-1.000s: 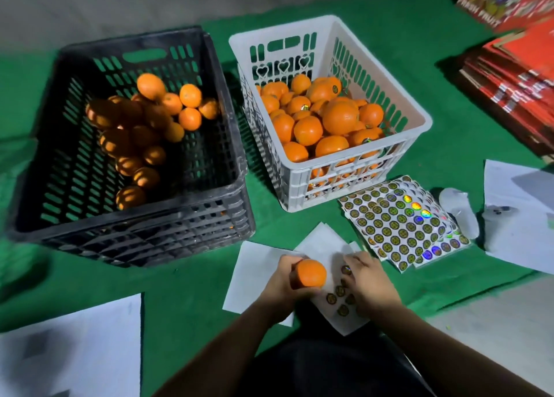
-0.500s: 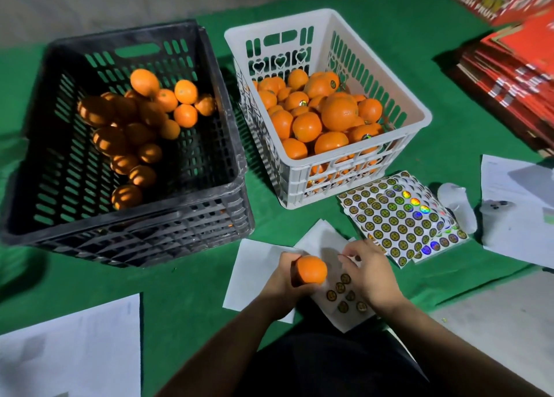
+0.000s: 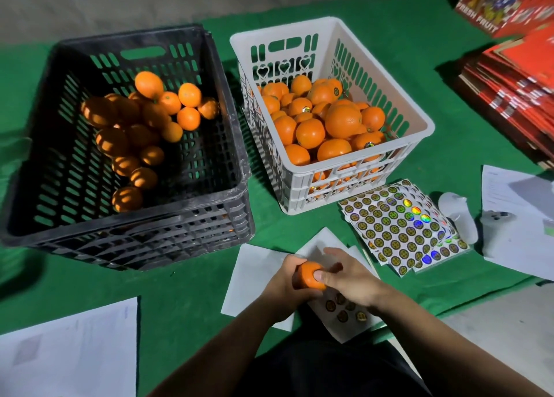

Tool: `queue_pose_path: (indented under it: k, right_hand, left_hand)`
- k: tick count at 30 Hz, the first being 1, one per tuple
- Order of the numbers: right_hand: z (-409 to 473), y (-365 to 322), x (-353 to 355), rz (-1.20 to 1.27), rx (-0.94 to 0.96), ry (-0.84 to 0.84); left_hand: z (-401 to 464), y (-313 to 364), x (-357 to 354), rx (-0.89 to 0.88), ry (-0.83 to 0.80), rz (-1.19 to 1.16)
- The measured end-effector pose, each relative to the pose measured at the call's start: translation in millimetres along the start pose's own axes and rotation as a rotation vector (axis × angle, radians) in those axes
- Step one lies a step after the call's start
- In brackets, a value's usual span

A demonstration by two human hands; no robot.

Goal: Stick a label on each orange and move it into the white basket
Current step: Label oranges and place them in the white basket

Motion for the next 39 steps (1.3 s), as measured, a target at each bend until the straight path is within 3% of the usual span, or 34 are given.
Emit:
queue_pose_path:
  k: [4,6,18,22,29,30,32,34,37,39]
  right_hand:
    - [-2.9,-2.6,-20.3,0.707,0.002,-0.107]
    - [-4.5,-13.6,-20.1,0.834,0.067,-0.093]
    - [-31.5,-61.1,6.2,0.513,0.33,0.143]
    - [-38.9,-90.7,34.7,0.586,0.364,0.211]
    - [-34.5,-188.1,187.5,0.34,0.554,0.744]
    - [-30.6,-194.8,206.8,0.276,0.535,0.814]
    - [-14.0,-199.8,236.4,0.056,0.403,0.882]
    - [5.9,-192.6,251.1,-0.087,0.195,0.82]
    - [11.7,-189.6,258.9,-0.206,0.046,0.904]
    - [7.0,-209.9,243.6,-0.264,0.155,1.01]
  left_hand:
    - [-7.5,47.3,-14.5,-0.119,-0.13,-0.111]
    - [-13.2,61.1,-12.4,-0.153,-0.095,-0.149]
    - [-24.2,80.8,-10.2,-0.21,0.013,-0.107]
    - [-29.9,132.6,5.7,-0.227,0.184,0.219]
    - [-72.4,309.8,73.8,-0.731,0.654,0.97]
    - [-70.8,315.8,93.1,-0.685,0.728,1.028]
    - [-56.6,302.3,134.5,-0.422,0.781,1.053]
    - [-41.2,272.3,159.4,-0.181,0.681,0.861]
    - [-30.3,261.5,161.2,-0.183,0.628,0.706]
    - [-28.2,266.6,159.8,-0.219,0.682,0.789]
Point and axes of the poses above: each hand's wrist, its own z-axis towards the middle knuckle, its own x-axis out of the back of the hand, y = z × x, the point moved 9 cm from there along z, towards the middle knuckle, and after that the axes turned 2 degrees about -y, right-handed, at the moved point
